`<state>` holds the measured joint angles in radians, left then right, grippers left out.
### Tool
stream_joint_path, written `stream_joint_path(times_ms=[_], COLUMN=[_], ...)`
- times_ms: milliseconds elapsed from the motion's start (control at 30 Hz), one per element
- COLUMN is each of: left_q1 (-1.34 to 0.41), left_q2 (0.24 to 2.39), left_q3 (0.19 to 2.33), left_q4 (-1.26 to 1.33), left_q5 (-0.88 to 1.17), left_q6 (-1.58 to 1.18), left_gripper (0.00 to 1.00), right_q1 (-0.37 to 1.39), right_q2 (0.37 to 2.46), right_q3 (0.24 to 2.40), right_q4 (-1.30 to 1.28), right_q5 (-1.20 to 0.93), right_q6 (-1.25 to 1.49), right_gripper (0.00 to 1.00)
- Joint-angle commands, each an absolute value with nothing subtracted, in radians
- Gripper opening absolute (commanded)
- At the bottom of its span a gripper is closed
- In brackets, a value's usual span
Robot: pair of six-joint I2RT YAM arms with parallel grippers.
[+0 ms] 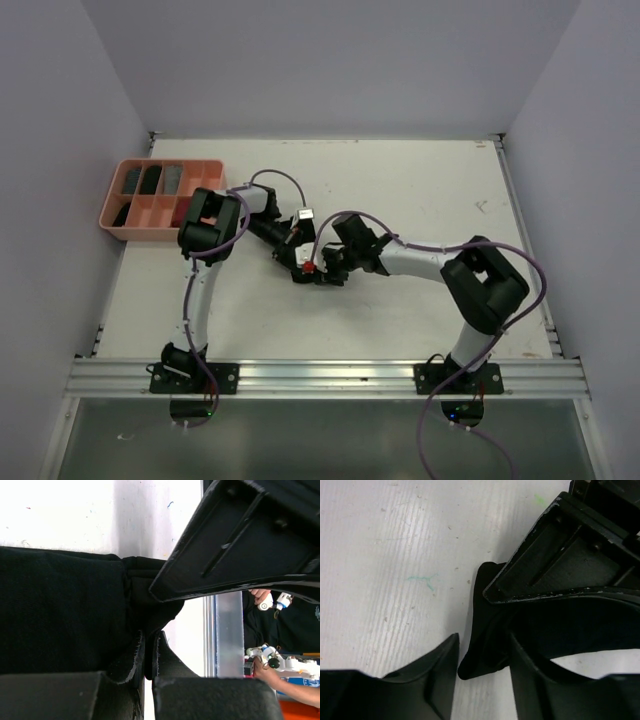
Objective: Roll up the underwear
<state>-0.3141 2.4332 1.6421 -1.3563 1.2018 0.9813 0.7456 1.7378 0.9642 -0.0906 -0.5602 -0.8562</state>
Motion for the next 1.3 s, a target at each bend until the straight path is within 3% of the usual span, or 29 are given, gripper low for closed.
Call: stream_joint_path(times_ms=[0,167,300,433,533,567,667,767,1000,1267], left_q1=[-0.308,-0.308,-0.308,-0.308,-0.307,-0.307,-0.299,-0.270,-0.155,-0.155], left_q2=[2.513,2.500,2.464,2.384,2.274,2.243,2.102,1.938,1.483,1.140], left_q3=[1.624,1.608,1.575,1.493,1.387,1.365,1.284,1.181,0.899,0.614], left_q4=[-1.220,-1.203,-1.178,-1.105,-1.040,-1.025,-0.939,-0.801,-0.430,-0.310], left_q5=[0.916,0.914,0.916,0.930,0.969,0.995,1.023,1.025,0.899,0.770], left_q6=[1.042,1.040,1.040,1.034,1.017,1.012,0.954,0.853,0.637,0.669], left_gripper=[0.00,0.03,0.10,0.18,0.30,0.38,0.49,0.55,0.56,0.58], right_q1=[0.752,0.752,0.752,0.753,0.750,0.752,0.749,0.735,0.687,0.658], right_q2=[1.766,1.812,1.847,1.864,1.881,1.885,1.934,1.994,2.164,2.315], right_q3=[0.957,0.968,1.000,1.045,1.090,1.106,1.184,1.258,1.417,1.522], right_q4=[-0.041,-0.052,-0.110,-0.176,-0.267,-0.329,-0.460,-0.569,-0.728,-0.749], right_q5=[-0.586,-0.583,-0.601,-0.638,-0.676,-0.689,-0.742,-0.801,-0.986,-1.057], right_q6=[-0.868,-0.853,-0.839,-0.807,-0.785,-0.779,-0.740,-0.694,-0.539,-0.316], right_gripper=[0.44,0.40,0.27,0.07,0.00,0.00,0.00,0.00,0.00,0.00])
